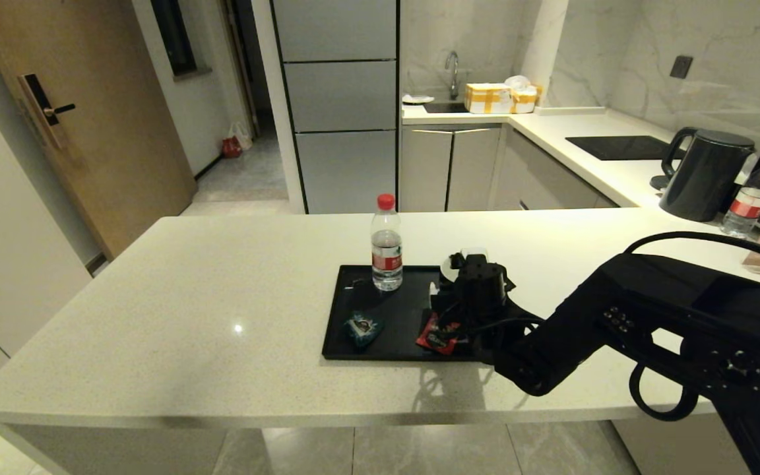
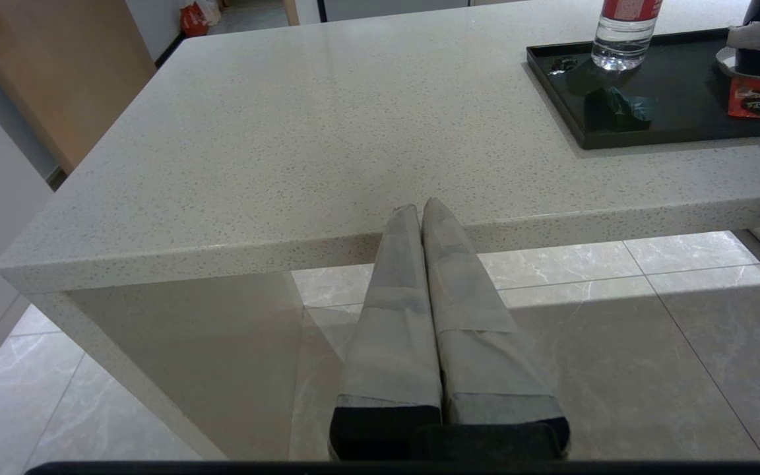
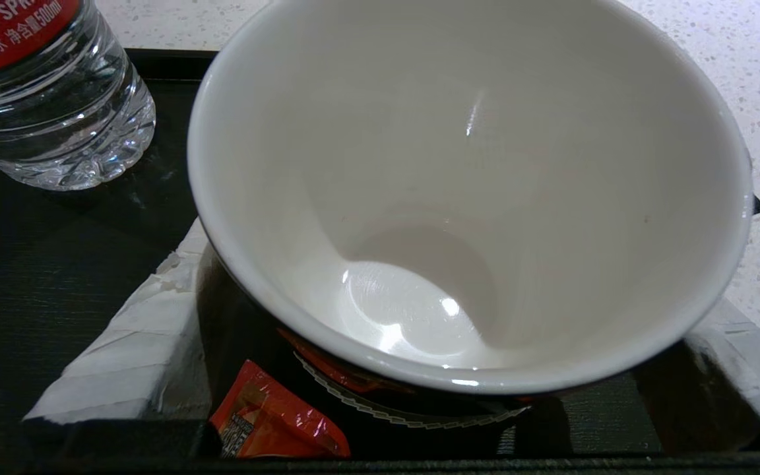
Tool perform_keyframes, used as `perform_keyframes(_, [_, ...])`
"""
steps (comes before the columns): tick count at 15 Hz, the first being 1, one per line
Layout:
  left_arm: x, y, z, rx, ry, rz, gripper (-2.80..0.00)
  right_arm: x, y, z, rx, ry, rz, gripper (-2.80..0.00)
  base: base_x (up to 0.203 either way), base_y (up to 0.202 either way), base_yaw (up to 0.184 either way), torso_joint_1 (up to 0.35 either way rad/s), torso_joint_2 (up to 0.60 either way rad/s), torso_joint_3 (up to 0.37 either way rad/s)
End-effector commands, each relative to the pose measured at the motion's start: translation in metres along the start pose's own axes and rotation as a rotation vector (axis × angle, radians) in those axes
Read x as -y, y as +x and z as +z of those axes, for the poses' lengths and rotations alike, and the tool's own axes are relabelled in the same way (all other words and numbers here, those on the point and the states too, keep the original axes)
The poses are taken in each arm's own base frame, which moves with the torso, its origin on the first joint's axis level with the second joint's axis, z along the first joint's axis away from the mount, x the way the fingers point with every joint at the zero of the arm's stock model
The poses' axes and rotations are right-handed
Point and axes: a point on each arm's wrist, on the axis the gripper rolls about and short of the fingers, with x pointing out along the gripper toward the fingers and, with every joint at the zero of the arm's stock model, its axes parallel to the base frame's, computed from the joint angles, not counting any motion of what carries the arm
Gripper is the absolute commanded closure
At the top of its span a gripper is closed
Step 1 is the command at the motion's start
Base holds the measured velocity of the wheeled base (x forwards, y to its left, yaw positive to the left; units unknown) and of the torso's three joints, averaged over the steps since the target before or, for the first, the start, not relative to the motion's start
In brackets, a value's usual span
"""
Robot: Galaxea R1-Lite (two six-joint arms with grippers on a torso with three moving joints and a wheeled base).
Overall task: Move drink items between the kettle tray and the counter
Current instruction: Return the tea cup to its original position
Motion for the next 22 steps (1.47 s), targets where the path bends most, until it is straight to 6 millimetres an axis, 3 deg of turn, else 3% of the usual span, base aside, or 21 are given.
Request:
perform_keyframes(1, [0.0,0.0,0.0,0.0,0.0,0.0,0.0,0.001,-0.002,0.003,0.006,0.007,0.001,-2.8,0.0,0.0,0.0,0.0,0.0,0.0])
perform_keyframes(22, [0.0,0.0,0.0,0.0,0.0,0.0,0.0,0.013,-0.049,0.01,-0.041,-0.006,0.098,-2.8,0.0,0.0,0.0,0.0,0.0,0.0])
